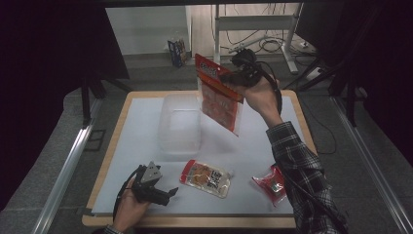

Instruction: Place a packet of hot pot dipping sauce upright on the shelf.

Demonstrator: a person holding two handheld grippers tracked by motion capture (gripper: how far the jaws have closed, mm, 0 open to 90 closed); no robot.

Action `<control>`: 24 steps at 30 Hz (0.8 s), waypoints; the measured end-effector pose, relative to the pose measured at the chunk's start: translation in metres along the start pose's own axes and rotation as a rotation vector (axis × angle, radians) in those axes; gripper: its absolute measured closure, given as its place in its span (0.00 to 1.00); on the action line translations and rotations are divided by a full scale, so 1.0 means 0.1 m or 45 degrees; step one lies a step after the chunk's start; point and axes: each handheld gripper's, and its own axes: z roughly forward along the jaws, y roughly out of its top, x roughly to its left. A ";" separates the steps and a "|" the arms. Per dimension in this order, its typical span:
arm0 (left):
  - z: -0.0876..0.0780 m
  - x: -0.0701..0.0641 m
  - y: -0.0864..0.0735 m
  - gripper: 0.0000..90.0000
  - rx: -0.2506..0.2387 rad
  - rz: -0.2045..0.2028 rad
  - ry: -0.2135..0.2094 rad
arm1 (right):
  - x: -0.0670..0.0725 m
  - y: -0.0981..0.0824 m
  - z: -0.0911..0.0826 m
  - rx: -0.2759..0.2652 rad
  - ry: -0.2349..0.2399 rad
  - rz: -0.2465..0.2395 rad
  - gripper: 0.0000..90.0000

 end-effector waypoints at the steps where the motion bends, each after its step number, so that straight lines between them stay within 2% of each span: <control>1: 0.00 0.00 0.00 0.00 0.001 0.000 0.000 | 0.01 0.03 0.01 -0.005 0.002 0.001 0.99; 11: 0.01 -0.01 0.00 0.00 0.004 0.004 -0.005 | 0.14 0.30 0.19 -0.044 0.025 0.023 0.99; 24: 0.01 -0.02 0.00 0.00 0.005 0.013 -0.013 | 0.27 0.47 0.69 -0.052 0.035 0.093 0.99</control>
